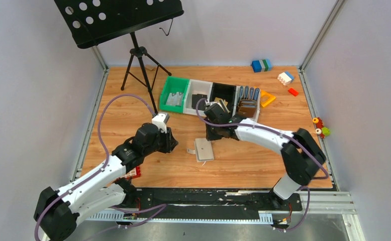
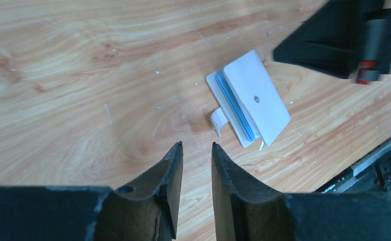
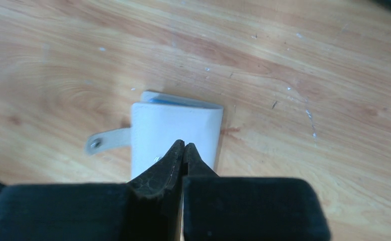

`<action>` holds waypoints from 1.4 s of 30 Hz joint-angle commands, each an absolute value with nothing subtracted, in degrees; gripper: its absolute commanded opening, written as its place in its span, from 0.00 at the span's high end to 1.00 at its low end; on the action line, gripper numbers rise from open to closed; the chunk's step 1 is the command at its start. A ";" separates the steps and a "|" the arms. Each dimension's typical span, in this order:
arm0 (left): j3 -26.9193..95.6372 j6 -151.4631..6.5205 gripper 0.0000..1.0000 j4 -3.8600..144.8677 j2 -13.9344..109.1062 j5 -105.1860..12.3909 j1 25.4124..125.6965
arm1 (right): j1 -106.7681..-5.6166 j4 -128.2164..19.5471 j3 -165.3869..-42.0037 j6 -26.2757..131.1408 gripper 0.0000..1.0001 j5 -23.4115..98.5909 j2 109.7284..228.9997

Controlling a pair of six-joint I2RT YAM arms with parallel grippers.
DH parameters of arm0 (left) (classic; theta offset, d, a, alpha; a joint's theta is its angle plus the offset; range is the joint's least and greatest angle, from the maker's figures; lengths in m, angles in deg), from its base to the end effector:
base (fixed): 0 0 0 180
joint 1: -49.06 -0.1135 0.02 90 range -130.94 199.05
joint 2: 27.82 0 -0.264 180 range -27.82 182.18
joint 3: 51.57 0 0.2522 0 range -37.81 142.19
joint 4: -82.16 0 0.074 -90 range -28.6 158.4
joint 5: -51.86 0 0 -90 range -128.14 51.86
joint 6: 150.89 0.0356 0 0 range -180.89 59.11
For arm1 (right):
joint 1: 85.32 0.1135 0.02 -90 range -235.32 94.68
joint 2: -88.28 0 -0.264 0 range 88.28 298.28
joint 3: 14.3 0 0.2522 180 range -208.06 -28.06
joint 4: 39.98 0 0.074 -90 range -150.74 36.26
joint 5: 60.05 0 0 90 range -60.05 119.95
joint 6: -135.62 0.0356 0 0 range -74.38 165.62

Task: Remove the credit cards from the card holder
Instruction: Close the card holder at the center of the board, then reset both arms

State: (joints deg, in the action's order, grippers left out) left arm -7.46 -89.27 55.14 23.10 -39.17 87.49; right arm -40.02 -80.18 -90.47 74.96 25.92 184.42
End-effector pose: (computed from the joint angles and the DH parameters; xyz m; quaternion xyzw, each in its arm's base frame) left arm 0.1524 -0.1217 0.2275 0.0815 0.8785 -0.2658 0.3886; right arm 0.2408 0.2397 0.1948 -0.1251 0.9576 0.1289 0.2252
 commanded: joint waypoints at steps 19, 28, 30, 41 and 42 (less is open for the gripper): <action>-11.18 -88.11 0.60 52.57 5.52 -23.84 87.13 | -37.15 -72.43 -76.08 77.61 1.00 30.00 175.45; -12.95 -84.99 0.13 55.14 1.49 -21.72 87.13 | -37.24 -75.96 -75.79 72.35 1.00 15.34 159.63; -13.67 -84.78 0.01 56.79 0.75 -21.53 87.11 | -37.39 -75.21 -74.03 70.32 0.95 5.04 155.60; -19.29 -71.01 0.00 72.69 1.21 -9.74 87.11 | -48.11 -66.13 -65.88 60.00 0.00 -20.45 141.89; -19.72 -70.15 0.00 74.23 1.56 -8.64 87.05 | -51.38 -64.48 -64.84 59.48 0.00 -16.84 140.58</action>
State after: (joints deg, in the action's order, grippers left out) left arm -18.96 -76.81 64.04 1.26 -15.74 87.47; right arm -42.88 -68.74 -65.97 61.54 -14.02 144.58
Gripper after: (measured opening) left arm 0.998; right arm 0.997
